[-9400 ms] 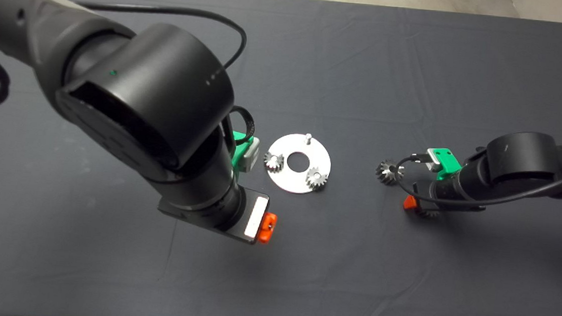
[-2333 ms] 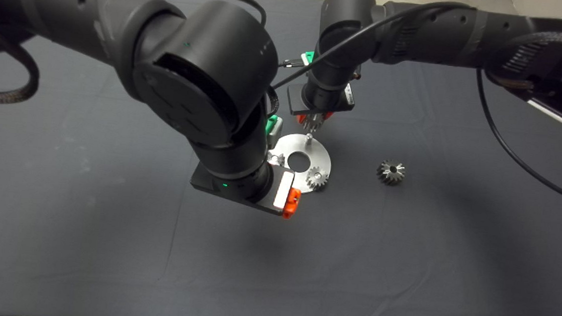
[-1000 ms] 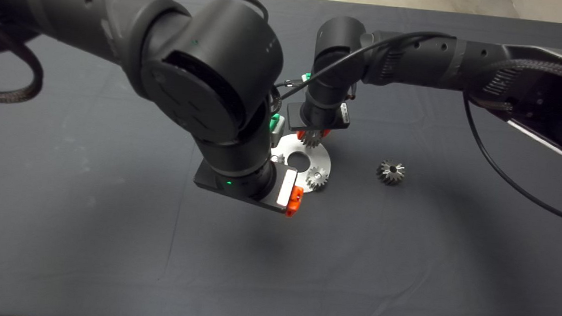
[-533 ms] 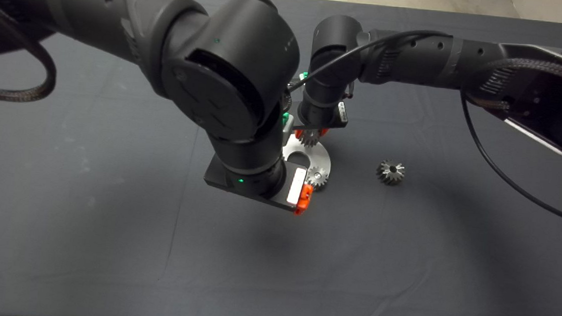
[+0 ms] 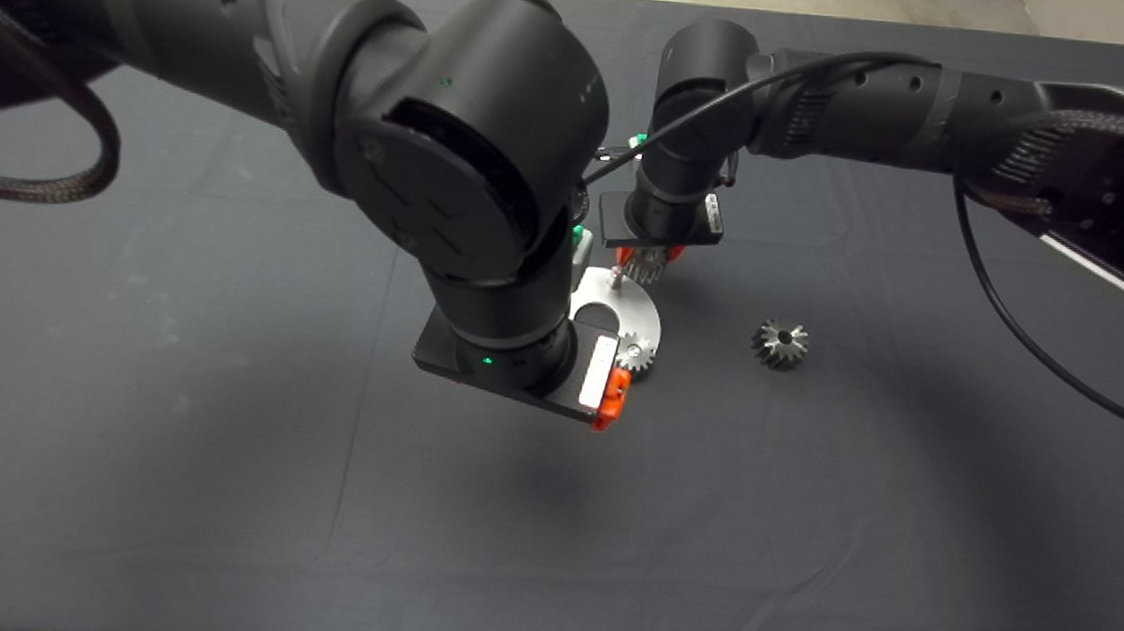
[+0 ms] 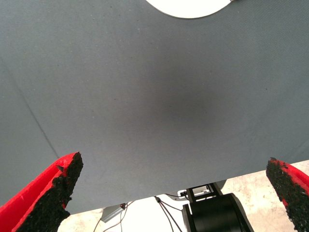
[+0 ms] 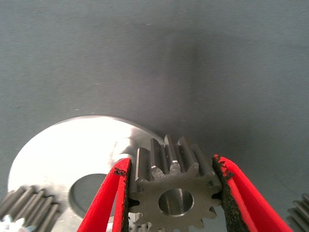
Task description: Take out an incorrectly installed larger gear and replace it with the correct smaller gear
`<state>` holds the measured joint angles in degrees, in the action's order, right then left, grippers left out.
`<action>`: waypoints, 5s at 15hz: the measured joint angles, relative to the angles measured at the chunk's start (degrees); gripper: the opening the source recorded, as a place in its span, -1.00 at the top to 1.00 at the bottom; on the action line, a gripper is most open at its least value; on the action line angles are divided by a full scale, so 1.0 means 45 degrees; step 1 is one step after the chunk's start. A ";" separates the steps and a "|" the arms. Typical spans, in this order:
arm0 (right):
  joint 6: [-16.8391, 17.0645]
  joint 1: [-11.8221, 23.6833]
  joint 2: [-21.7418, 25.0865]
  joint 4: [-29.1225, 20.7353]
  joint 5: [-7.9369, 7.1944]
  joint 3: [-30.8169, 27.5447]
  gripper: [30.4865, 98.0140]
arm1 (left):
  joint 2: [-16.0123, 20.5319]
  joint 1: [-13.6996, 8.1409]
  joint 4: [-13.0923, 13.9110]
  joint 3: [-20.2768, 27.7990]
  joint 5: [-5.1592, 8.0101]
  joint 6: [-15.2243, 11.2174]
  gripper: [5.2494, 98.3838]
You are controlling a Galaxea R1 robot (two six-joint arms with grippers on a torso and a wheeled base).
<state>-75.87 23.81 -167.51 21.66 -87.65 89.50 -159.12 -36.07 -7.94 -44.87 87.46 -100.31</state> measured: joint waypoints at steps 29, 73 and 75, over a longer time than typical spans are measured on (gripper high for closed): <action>-0.0012 -0.0287 -0.0520 0.0764 0.0030 -0.0008 0.81 | 0.0092 0.0000 -0.0005 -0.0011 0.0000 0.0028 -0.98; -0.0664 -0.0306 -0.0190 0.0414 -0.0010 -0.0474 0.82 | -0.0198 0.0000 -0.0005 -0.0398 0.0000 0.0073 -0.98; -0.0631 -0.0301 -0.0200 0.0423 -0.0005 -0.0455 0.81 | -0.0198 0.0000 -0.0005 -0.0404 0.0000 0.0079 -0.98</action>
<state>-78.72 22.46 -168.41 23.56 -87.67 87.46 -160.01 -36.07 -7.96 -46.69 87.46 -99.95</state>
